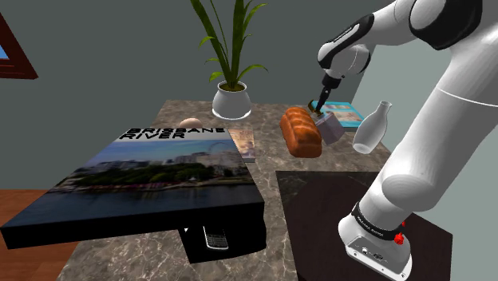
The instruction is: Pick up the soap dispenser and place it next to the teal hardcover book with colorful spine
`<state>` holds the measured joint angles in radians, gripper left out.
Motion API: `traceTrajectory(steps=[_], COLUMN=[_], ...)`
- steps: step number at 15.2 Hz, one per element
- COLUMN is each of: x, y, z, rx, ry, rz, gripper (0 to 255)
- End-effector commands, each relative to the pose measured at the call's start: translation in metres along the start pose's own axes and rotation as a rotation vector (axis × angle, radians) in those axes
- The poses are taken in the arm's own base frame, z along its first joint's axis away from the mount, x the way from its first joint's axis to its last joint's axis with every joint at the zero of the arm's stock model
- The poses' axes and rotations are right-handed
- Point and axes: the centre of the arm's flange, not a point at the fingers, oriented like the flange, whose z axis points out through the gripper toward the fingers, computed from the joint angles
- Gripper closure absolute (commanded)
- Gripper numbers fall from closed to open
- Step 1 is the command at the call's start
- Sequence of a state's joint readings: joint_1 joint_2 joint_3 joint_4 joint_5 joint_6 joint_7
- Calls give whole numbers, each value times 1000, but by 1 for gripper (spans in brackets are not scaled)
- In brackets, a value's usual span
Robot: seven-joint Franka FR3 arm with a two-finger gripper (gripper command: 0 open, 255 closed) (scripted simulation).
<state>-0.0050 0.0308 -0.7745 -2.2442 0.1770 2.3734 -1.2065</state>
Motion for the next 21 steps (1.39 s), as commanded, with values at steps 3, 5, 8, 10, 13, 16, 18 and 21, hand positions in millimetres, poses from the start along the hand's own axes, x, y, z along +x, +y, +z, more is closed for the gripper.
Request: traceTrajectory(steps=[3,5,8,10,13,16,18,21], x=[1,1,1,1,1,1,1,1], y=[1,1,1,1,1,1,1,1], z=[22,33,36,36,36,36,36,36], rx=[-2,-2,-2,-2,-2,-2,-2,-2], ry=[2,2,2,2,2,2,2,2], rz=[1,1,1,1,1,1,1,1], gripper=[0,0,0,0,0,255,255,255])
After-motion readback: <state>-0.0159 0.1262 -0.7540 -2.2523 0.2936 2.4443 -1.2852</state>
